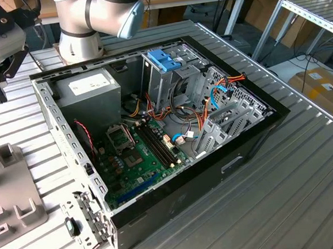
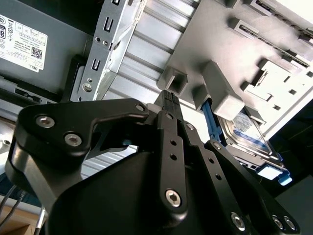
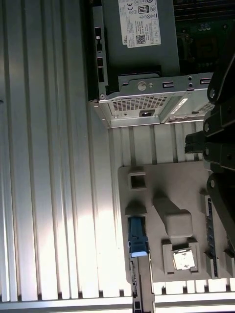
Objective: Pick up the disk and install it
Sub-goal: 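Reach for the disk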
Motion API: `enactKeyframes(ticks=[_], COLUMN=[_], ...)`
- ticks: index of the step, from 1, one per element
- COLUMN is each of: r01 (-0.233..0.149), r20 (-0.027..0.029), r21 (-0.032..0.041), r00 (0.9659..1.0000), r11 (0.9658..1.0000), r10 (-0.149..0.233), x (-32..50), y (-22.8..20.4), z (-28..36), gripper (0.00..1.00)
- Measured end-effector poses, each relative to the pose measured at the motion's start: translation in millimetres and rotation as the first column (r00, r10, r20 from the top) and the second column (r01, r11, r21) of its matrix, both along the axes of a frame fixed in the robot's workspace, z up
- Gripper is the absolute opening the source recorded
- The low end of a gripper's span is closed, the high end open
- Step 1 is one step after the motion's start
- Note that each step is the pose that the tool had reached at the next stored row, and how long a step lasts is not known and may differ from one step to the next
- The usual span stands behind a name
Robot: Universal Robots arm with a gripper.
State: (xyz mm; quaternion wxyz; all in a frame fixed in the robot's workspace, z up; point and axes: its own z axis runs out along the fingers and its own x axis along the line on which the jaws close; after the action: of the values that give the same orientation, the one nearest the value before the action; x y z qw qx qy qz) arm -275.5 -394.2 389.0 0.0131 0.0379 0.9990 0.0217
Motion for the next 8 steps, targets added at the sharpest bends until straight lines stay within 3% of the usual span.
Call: enactKeyframes(ticks=[5,8], r01=[0.0,0.0], r20=[0.0,0.0], r21=[0.0,0.0], r00=[1.0,1.0], r11=[1.0,1.0], r10=[0.0,0.0], x=[-0.8,-5.6], y=[0.0,0.1], z=[0.0,-0.1], gripper=[0.11,0.11])
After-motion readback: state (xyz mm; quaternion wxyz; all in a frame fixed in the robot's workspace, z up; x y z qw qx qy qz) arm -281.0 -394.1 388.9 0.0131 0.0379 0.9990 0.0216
